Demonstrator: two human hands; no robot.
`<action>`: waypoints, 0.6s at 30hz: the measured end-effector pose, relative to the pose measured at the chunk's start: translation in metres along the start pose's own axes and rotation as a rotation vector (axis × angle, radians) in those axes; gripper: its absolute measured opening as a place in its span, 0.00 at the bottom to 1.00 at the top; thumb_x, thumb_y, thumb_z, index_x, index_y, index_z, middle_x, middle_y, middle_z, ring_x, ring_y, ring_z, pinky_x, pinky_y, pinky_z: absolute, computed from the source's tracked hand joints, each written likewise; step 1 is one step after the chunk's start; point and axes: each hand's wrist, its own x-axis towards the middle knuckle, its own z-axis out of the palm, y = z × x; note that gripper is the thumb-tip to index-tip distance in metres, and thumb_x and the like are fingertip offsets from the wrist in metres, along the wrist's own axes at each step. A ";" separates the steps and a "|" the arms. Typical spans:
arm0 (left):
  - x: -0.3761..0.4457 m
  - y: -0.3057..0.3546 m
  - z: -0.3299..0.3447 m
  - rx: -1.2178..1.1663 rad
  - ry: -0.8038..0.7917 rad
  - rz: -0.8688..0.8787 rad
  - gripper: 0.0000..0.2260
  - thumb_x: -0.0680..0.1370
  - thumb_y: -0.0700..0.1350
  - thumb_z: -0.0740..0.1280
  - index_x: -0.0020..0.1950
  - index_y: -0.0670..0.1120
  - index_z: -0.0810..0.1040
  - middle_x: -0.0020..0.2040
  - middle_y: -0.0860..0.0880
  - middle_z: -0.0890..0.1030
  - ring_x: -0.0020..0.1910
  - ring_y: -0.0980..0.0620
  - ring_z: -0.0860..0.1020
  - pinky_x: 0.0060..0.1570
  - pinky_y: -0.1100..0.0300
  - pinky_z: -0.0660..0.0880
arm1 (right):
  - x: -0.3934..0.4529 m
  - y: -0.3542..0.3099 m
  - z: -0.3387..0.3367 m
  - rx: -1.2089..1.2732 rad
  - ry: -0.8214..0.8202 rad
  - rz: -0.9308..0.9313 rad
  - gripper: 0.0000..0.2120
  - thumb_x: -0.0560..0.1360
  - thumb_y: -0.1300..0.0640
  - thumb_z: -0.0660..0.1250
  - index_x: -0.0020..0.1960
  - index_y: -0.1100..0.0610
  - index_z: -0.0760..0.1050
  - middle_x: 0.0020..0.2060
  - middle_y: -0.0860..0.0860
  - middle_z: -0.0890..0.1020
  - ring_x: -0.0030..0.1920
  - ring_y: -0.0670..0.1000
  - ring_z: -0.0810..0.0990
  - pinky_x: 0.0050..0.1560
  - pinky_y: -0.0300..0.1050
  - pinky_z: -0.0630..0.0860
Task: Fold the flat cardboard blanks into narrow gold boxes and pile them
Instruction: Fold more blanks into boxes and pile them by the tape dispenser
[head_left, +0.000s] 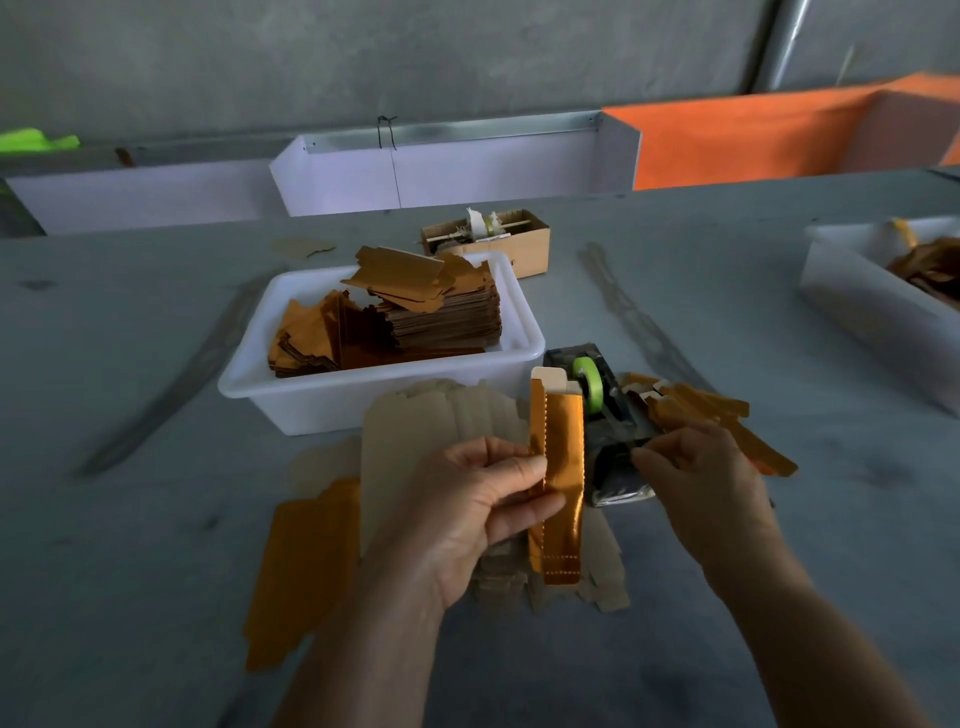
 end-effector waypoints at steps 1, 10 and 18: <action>0.000 0.000 0.000 -0.004 -0.001 0.000 0.07 0.63 0.35 0.70 0.39 0.38 0.78 0.36 0.43 0.84 0.37 0.48 0.84 0.33 0.61 0.81 | -0.002 0.001 0.001 -0.007 0.017 -0.002 0.09 0.74 0.58 0.68 0.34 0.53 0.76 0.56 0.50 0.76 0.46 0.49 0.76 0.35 0.38 0.66; 0.000 0.000 0.000 -0.005 0.010 -0.007 0.07 0.63 0.35 0.70 0.39 0.38 0.77 0.35 0.44 0.84 0.36 0.49 0.84 0.32 0.61 0.80 | -0.011 0.009 0.009 -0.001 0.081 -0.085 0.08 0.75 0.58 0.67 0.37 0.52 0.75 0.62 0.53 0.73 0.50 0.44 0.70 0.39 0.26 0.60; 0.000 0.001 0.001 0.000 0.011 -0.022 0.03 0.70 0.32 0.69 0.40 0.37 0.77 0.38 0.43 0.85 0.37 0.48 0.84 0.33 0.60 0.81 | -0.014 0.003 0.006 -0.197 0.124 -0.194 0.04 0.75 0.65 0.65 0.41 0.62 0.76 0.52 0.54 0.75 0.45 0.48 0.71 0.37 0.32 0.63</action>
